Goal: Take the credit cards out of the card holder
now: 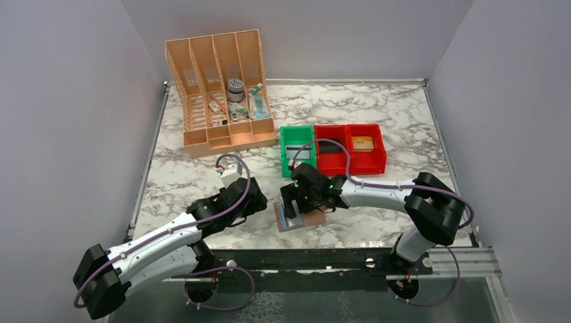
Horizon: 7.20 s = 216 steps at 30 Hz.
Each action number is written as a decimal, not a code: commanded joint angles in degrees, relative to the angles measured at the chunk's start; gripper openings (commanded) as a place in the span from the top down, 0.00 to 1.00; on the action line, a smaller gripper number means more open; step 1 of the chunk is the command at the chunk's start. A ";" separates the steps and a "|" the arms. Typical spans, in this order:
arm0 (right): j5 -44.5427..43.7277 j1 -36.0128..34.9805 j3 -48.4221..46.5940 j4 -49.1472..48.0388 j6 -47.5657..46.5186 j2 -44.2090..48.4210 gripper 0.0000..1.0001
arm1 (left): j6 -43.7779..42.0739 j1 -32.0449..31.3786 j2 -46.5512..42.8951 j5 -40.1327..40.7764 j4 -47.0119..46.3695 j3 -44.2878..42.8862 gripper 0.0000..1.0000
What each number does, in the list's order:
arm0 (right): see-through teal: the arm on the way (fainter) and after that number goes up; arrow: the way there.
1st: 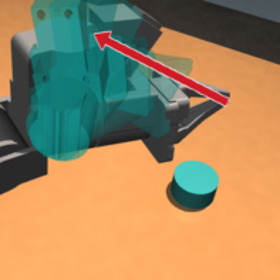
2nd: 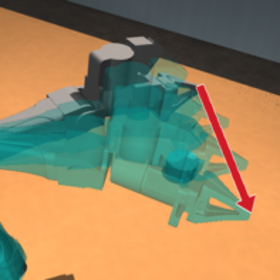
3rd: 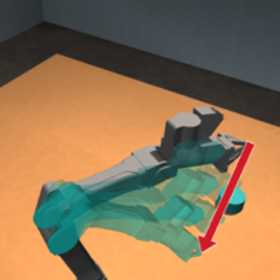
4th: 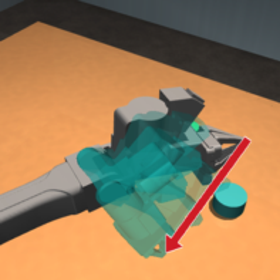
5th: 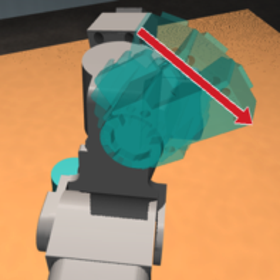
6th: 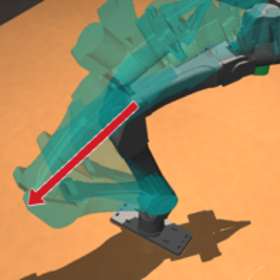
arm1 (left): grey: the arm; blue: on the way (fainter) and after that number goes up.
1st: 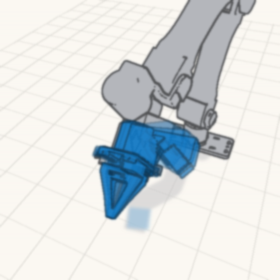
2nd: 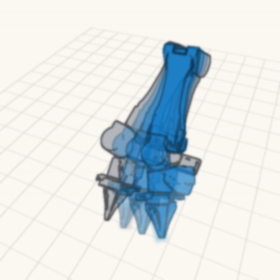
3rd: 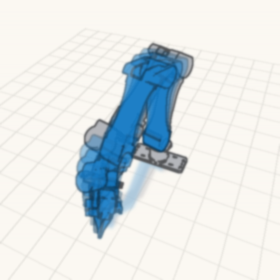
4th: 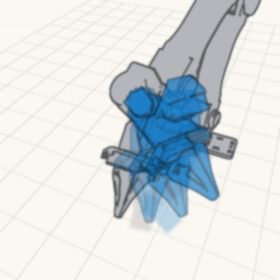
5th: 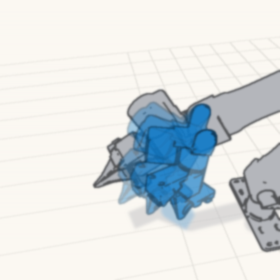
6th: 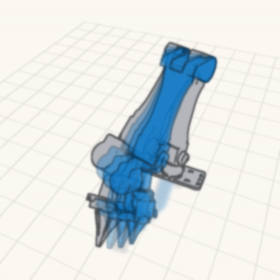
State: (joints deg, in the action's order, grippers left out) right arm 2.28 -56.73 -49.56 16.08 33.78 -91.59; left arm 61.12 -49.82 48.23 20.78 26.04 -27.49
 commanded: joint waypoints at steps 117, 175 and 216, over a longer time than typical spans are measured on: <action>30.76 23.33 22.58 -26.34 7.35 5.64 0.70 | -14.72 -7.82 36.71 -14.05 -21.53 -13.75 0.60; 36.29 34.45 26.51 -19.07 1.12 8.73 0.99 | -15.24 -7.88 42.57 -10.31 -11.68 -15.93 0.72; 27.01 34.51 31.79 -28.52 11.84 9.49 0.66 | -16.05 -9.24 46.61 -15.98 -18.54 -18.18 0.87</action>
State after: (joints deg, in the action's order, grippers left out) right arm 35.31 -22.52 -19.59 -10.24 45.19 -79.50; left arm 45.28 -58.74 92.25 2.57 1.96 -46.13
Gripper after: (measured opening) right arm 0.333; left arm 0.138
